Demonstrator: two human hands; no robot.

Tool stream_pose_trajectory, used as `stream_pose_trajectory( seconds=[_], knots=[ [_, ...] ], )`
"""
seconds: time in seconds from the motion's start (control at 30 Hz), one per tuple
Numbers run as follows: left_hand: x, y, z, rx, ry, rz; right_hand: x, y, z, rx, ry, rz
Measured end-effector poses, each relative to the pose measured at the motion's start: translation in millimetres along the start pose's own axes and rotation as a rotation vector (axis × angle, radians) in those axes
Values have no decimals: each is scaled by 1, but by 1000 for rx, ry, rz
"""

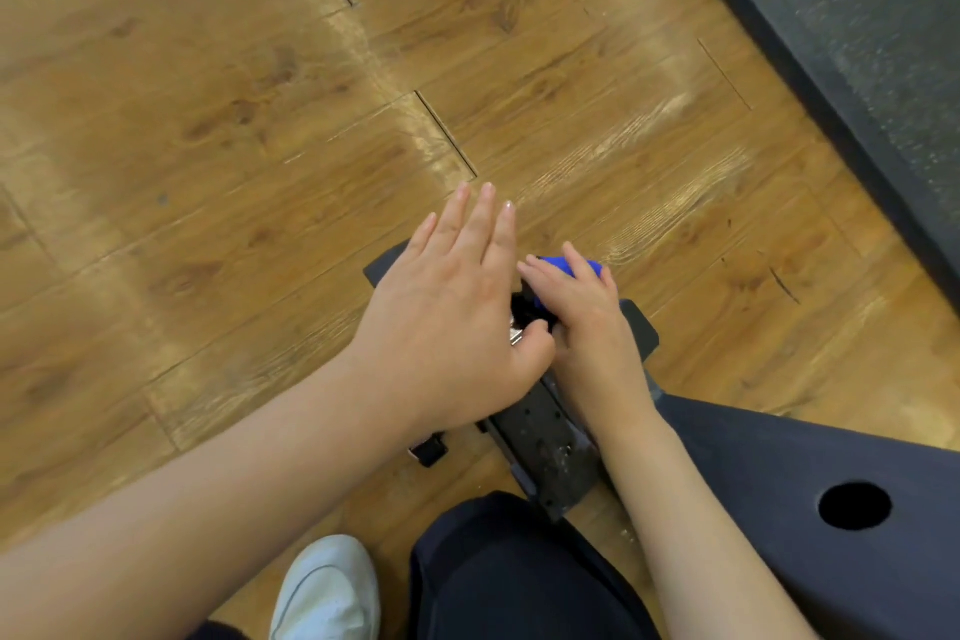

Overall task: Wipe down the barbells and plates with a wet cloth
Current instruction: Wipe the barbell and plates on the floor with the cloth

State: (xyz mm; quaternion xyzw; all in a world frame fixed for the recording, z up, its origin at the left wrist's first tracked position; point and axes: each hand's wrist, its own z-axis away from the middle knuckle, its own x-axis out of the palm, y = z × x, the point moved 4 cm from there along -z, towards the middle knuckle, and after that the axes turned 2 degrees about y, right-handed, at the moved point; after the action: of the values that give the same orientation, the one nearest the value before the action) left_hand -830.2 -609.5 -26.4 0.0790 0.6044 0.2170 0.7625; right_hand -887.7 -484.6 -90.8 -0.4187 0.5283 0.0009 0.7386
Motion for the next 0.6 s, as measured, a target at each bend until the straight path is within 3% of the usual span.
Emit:
stream_pose_trajectory(
  seconds=[0.1,0.23,0.5,0.6],
  knots=[
    [0,1,0,9,25,15,3,-3,0,-119,26,-42],
    [0,5,2,24,50,42,7,6,12,-138,66,73],
    [-1,5,2,31,96,31,1,6,-3,102,189,31],
    [1,4,1,35,99,21,3,0,-9,53,82,82]
  ],
)
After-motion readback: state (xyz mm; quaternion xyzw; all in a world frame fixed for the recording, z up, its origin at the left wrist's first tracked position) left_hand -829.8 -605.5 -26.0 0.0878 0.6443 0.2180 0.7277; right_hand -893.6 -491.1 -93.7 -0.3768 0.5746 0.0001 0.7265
